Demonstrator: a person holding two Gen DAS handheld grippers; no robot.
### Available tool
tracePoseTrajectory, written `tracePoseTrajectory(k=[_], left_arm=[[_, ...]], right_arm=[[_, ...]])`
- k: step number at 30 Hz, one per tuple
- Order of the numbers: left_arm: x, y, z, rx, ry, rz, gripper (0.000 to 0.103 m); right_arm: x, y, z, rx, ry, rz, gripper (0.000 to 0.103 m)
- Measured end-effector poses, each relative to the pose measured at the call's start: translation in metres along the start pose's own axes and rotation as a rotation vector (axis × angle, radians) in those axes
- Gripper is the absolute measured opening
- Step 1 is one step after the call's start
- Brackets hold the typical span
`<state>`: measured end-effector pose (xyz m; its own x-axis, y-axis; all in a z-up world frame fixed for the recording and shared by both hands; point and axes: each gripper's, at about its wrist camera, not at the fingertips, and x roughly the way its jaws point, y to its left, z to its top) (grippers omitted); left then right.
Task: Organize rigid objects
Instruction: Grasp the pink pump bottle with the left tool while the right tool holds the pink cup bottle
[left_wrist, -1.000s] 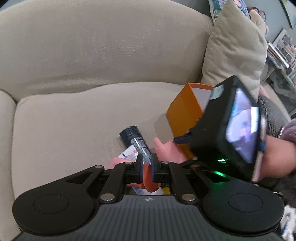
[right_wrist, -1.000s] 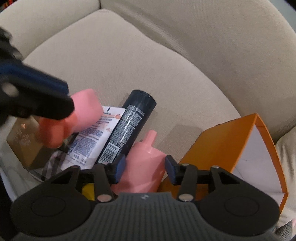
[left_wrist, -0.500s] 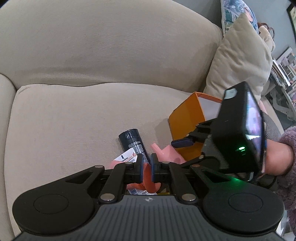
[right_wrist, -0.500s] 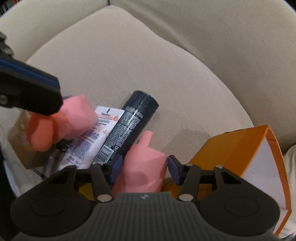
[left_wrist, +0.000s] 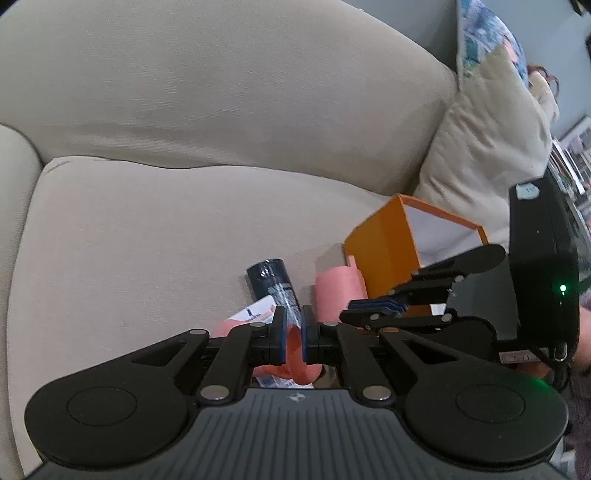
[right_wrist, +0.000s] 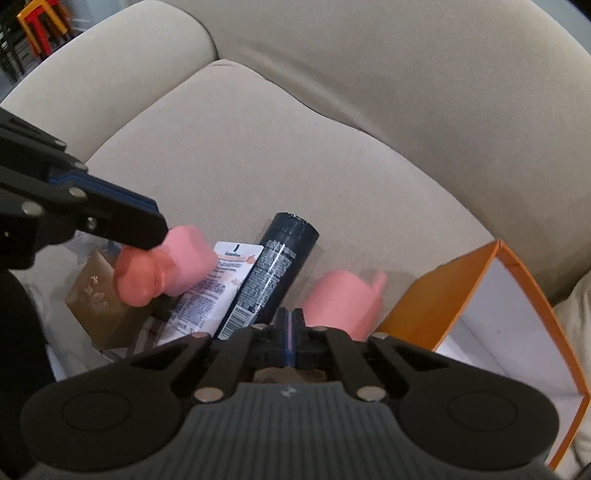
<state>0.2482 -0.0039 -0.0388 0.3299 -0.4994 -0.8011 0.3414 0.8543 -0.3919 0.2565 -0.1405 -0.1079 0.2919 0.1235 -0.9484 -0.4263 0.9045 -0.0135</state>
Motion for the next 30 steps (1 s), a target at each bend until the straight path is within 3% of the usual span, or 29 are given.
tracePoseTrajectory(k=[4, 6, 7, 11, 13, 15, 20, 24, 28, 30], left_arm=[[-0.002, 0.007, 0.008, 0.009, -0.024, 0.057, 0.0], [-0.003, 0.01, 0.01, 0.008, -0.028, 0.069, 0.0], [-0.002, 0.011, 0.011, 0.006, -0.028, 0.064, 0.0], [-0.002, 0.012, 0.011, -0.005, -0.044, 0.063, 0.0], [-0.008, 0.013, 0.006, -0.012, -0.07, 0.063, 0.012], [-0.015, 0.013, -0.002, -0.002, -0.087, 0.062, 0.048], [-0.015, 0.01, -0.02, 0.057, -0.132, 0.059, 0.073], [0.009, 0.002, -0.026, 0.147, -0.125, 0.103, 0.073], [0.03, 0.008, -0.016, 0.136, -0.11, 0.097, 0.073], [0.041, 0.011, -0.006, 0.128, -0.072, 0.097, 0.067]], right_arm=[[-0.004, -0.001, 0.004, 0.004, -0.002, -0.006, 0.01], [-0.009, 0.004, 0.005, 0.0, -0.018, 0.039, 0.016], [-0.013, 0.009, 0.005, -0.01, -0.033, 0.067, 0.025], [-0.022, 0.036, 0.005, -0.058, -0.092, 0.14, 0.026], [-0.016, 0.047, 0.007, -0.061, -0.097, 0.148, 0.026], [-0.008, 0.051, 0.007, -0.065, -0.095, 0.138, 0.026], [-0.011, 0.042, 0.006, -0.075, -0.074, 0.1, 0.026], [-0.016, 0.021, 0.003, -0.068, -0.056, 0.037, 0.027], [-0.017, -0.005, 0.002, -0.052, -0.033, -0.016, 0.028], [-0.015, -0.016, 0.006, -0.044, -0.017, -0.033, 0.028]])
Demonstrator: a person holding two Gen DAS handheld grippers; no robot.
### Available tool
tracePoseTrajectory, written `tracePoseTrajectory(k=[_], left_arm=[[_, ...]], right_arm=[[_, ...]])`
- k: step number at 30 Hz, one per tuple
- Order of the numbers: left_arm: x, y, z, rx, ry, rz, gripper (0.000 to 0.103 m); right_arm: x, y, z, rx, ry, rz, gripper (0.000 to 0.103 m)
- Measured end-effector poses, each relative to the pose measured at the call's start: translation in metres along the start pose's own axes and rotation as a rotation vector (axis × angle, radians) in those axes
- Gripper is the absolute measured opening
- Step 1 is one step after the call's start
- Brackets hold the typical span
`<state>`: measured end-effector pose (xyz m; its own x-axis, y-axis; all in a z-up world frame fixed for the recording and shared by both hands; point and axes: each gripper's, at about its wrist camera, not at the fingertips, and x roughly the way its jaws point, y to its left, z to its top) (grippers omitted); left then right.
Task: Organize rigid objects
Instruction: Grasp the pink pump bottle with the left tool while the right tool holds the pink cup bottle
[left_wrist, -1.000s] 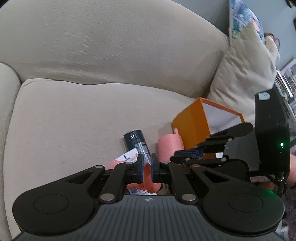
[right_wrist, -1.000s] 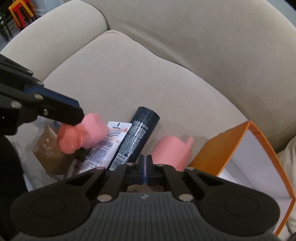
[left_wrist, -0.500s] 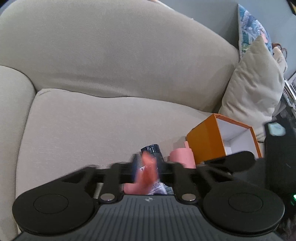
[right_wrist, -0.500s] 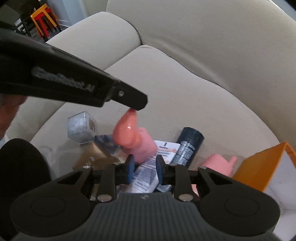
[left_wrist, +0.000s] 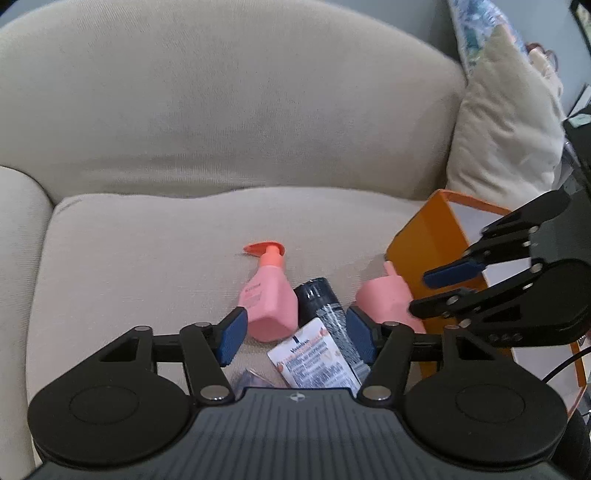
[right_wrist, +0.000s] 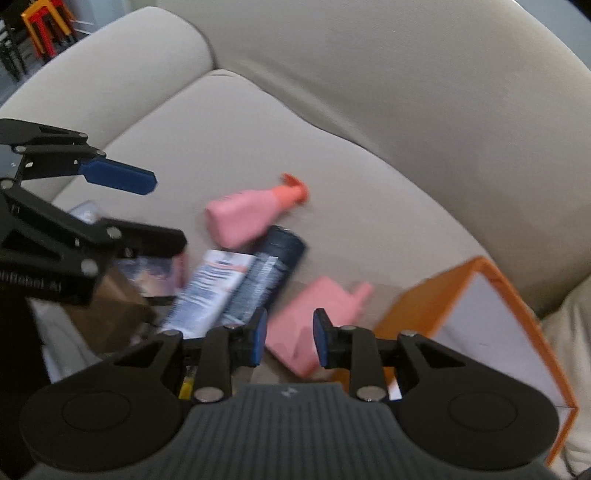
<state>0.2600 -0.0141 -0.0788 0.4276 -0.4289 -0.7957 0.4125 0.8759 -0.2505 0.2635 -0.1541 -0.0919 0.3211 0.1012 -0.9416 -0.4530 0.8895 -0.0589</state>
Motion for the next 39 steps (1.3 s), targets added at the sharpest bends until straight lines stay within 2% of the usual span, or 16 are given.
tracePoseTrajectory(k=[6, 9, 13, 15, 17, 26, 30, 33, 39], left_arm=[[0.029, 0.006, 0.022, 0.008, 0.064, -0.019, 0.065], [0.044, 0.011, 0.027, -0.005, 0.089, -0.018, 0.064], [0.059, 0.019, 0.033, -0.035, 0.112, -0.033, 0.062], [0.064, 0.021, 0.036, -0.043, 0.116, -0.039, 0.061], [0.067, 0.022, 0.038, -0.043, 0.118, -0.043, 0.06], [0.074, 0.028, 0.041, -0.051, 0.118, -0.064, 0.06], [0.077, 0.032, 0.042, -0.056, 0.112, -0.068, 0.06], [0.083, 0.038, 0.043, -0.076, 0.125, -0.066, 0.06], [0.098, 0.038, 0.053, -0.108, 0.162, -0.067, 0.06]], right_arm=[[0.024, -0.02, 0.022, 0.034, 0.075, -0.01, 0.028], [0.034, -0.029, 0.042, 0.113, 0.146, -0.005, 0.034], [0.044, -0.035, 0.06, 0.218, 0.231, -0.058, 0.035], [0.052, -0.038, 0.064, 0.263, 0.267, -0.086, 0.033], [0.057, -0.042, 0.068, 0.307, 0.297, -0.103, 0.025], [0.077, -0.058, 0.073, 0.501, 0.4, -0.163, 0.016], [0.086, -0.056, 0.074, 0.504, 0.452, -0.182, 0.013], [0.085, -0.054, 0.073, 0.493, 0.436, -0.176, 0.011], [0.058, -0.045, 0.072, 0.382, 0.279, -0.181, 0.01]])
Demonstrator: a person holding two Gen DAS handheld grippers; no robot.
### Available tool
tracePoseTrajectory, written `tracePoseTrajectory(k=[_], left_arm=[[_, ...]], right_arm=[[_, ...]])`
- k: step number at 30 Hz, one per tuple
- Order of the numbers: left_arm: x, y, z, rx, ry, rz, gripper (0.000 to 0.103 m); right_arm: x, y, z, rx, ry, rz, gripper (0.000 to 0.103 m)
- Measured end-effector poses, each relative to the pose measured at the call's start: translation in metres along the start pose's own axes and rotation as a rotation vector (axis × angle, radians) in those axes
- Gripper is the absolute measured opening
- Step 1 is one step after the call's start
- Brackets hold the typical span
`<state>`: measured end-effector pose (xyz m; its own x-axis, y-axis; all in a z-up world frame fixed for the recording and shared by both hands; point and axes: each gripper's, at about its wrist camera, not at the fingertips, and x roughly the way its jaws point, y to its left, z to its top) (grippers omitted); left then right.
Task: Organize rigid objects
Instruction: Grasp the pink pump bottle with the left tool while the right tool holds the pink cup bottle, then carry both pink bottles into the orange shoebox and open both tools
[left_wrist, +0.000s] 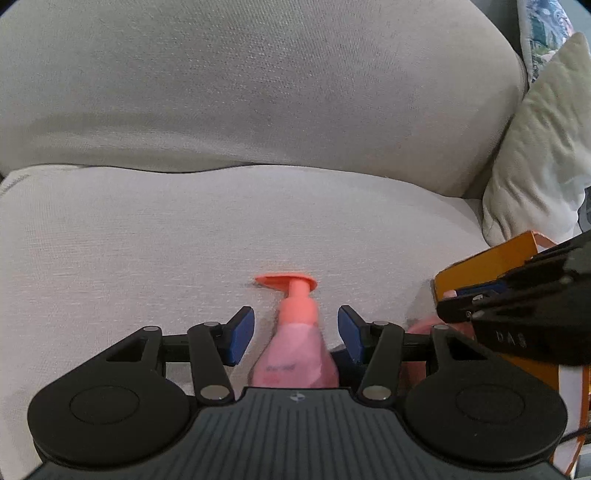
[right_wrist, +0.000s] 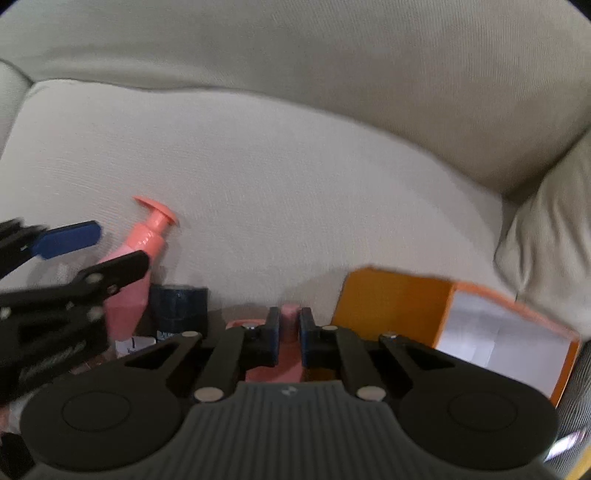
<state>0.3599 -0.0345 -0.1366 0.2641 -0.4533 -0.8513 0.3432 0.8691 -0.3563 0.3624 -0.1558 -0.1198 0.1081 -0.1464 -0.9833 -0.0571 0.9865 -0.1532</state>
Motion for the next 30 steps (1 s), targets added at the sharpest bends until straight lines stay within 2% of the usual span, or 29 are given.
tracePoseTrajectory(k=[2, 4, 6, 8, 12, 15, 20, 26, 30], left_arm=[[0.006, 0.0, 0.005, -0.017, 0.012, 0.012, 0.06], [0.015, -0.001, 0.01, -0.028, 0.035, 0.044, 0.055], [0.022, -0.002, 0.012, -0.026, 0.072, 0.057, 0.038], [0.024, -0.006, 0.011, -0.006, 0.078, 0.071, 0.031], [0.015, -0.011, 0.005, 0.023, 0.048, 0.097, 0.029], [-0.003, -0.017, -0.007, 0.041, -0.013, 0.116, 0.028], [-0.04, -0.033, -0.04, 0.098, -0.159, 0.174, 0.028], [-0.072, -0.043, -0.078, 0.07, -0.305, 0.232, 0.028], [-0.09, -0.053, -0.092, 0.028, -0.363, 0.235, 0.028]], right_arm=[[-0.006, 0.0, -0.002, -0.033, -0.04, 0.0, 0.01], [-0.011, 0.0, -0.003, -0.066, -0.075, 0.009, 0.009], [-0.015, -0.002, -0.007, -0.079, -0.099, 0.024, 0.009], [-0.02, -0.004, -0.013, -0.094, -0.133, 0.043, 0.009], [-0.031, -0.011, -0.029, -0.111, -0.219, 0.071, 0.009], [-0.036, -0.02, -0.044, -0.102, -0.276, 0.091, 0.009], [-0.041, -0.022, -0.085, -0.095, -0.412, 0.086, 0.009], [-0.037, -0.013, -0.128, -0.044, -0.584, 0.026, 0.009], [-0.045, -0.005, -0.148, 0.005, -0.648, 0.022, 0.009]])
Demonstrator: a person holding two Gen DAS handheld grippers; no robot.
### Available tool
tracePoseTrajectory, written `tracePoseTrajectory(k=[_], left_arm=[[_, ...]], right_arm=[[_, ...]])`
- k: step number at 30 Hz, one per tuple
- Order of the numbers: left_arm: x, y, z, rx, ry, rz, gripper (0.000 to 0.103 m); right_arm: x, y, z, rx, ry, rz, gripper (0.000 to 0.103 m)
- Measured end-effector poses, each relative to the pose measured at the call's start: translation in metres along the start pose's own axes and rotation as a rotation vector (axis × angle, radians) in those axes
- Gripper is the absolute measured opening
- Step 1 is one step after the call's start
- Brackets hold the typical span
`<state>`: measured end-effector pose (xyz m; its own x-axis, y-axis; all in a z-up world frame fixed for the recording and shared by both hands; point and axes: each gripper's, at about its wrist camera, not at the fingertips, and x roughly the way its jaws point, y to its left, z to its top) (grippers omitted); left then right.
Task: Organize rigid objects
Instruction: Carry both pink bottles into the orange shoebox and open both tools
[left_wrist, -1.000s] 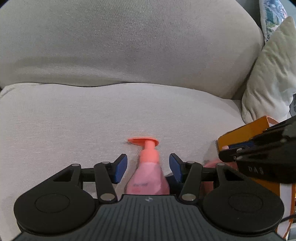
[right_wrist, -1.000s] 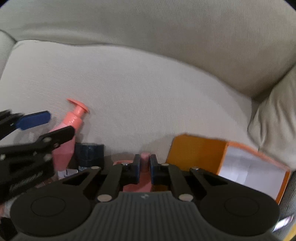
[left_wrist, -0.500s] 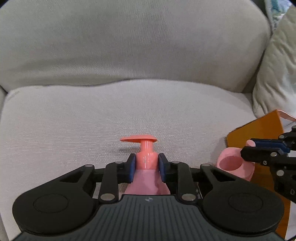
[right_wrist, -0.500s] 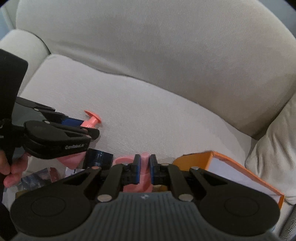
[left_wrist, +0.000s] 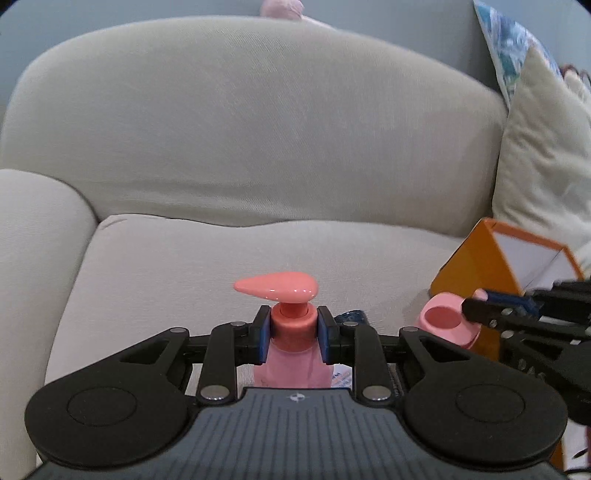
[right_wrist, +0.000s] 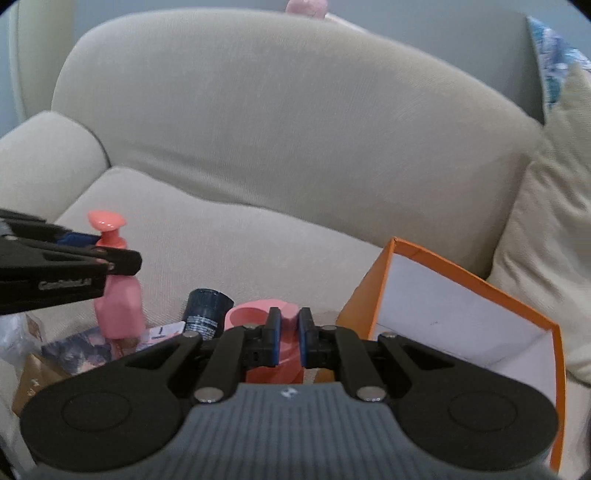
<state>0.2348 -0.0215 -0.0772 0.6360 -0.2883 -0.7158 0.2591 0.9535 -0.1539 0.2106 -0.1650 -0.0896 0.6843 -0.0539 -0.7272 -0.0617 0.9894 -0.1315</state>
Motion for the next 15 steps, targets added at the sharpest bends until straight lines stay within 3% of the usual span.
tracePoseTrajectory(k=[4, 15], left_arm=[[-0.027, -0.007, -0.002, -0.009, -0.053, -0.01, 0.028], [-0.096, -0.054, 0.021, 0.093, -0.19, -0.068, 0.028]], right_arm=[[-0.017, -0.003, -0.002, 0.05, -0.023, 0.019, 0.009], [-0.094, -0.035, 0.018, 0.086, -0.201, 0.04, 0.009]])
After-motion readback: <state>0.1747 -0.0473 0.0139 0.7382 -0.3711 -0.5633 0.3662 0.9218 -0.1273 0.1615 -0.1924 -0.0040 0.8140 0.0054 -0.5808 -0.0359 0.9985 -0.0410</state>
